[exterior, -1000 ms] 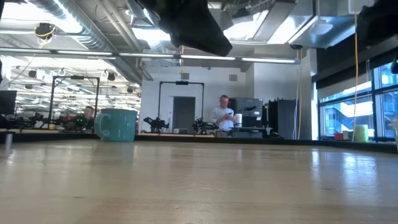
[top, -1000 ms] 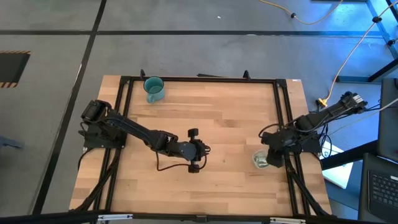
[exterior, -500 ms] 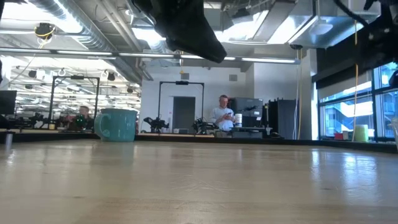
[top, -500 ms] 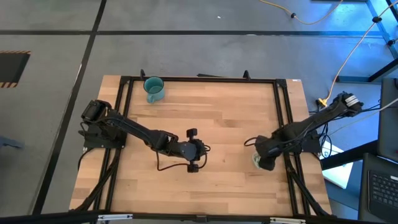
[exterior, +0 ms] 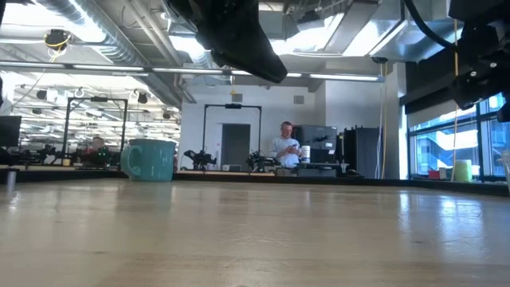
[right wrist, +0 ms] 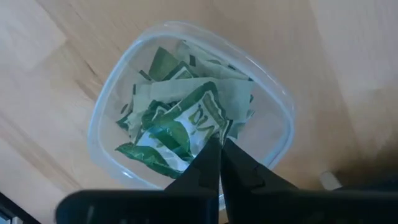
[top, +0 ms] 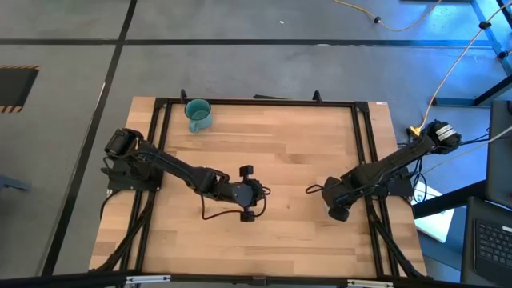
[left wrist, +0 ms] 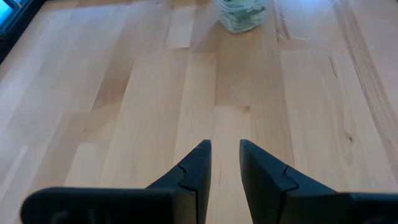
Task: Pick and place items into bin
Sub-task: Put the green stevia packet into the transparent bin, then return to Home Position
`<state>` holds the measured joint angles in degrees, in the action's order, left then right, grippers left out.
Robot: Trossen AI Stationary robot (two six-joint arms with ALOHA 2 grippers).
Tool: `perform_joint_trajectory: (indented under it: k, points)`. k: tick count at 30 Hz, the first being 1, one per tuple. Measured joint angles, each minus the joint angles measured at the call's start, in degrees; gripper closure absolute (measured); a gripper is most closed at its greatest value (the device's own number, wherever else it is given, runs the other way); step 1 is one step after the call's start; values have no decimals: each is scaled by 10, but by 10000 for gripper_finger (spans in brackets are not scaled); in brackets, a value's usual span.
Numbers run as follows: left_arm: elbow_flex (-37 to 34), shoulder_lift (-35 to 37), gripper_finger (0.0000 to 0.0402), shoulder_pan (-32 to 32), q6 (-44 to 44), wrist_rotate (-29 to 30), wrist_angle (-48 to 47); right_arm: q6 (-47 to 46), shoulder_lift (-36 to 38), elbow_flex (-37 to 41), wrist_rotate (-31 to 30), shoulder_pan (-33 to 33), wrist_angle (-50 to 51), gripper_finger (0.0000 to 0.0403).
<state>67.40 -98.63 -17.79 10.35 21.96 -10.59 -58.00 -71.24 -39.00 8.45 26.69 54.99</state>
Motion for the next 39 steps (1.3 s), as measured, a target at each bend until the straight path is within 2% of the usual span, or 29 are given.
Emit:
perform_joint_trajectory:
  k: [5, 10, 15, 21, 24, 26, 28, 31, 36, 39]
  points:
    - [0, 0, 324, 0, 4, 0, 0, 1, 2, 0, 0, 0, 0, 370]
    - [0, 0, 322, 0, 5, 0, -3, 0, 2, 0, 0, 0, 3, 315]
    - [0, 3, 324, 0, 10, 4, -18, -3, 2, -32, -2, 0, 56, 276]
    - [-1, 47, 325, 0, 6, 9, -29, 12, 11, -120, -77, 0, 123, 268]
    - [-1, 81, 325, 1, -6, 26, -57, 35, 17, -154, -96, 0, 131, 268]
    - [-2, 110, 325, 0, -10, 48, -78, 58, 25, -166, -130, 0, 130, 267]
    - [-21, 145, 326, 1, -11, 66, -74, 114, 41, -168, -159, -2, 111, 267]
    - [-78, 207, 327, 9, -13, 68, -30, 207, 82, -153, -204, -5, 19, 267]
    - [-213, 319, 327, 42, -25, 16, 99, 369, 179, -103, -215, -37, -165, 267]
    - [-298, 389, 327, 81, -35, -18, 172, 430, 238, -73, -215, -75, -207, 267]
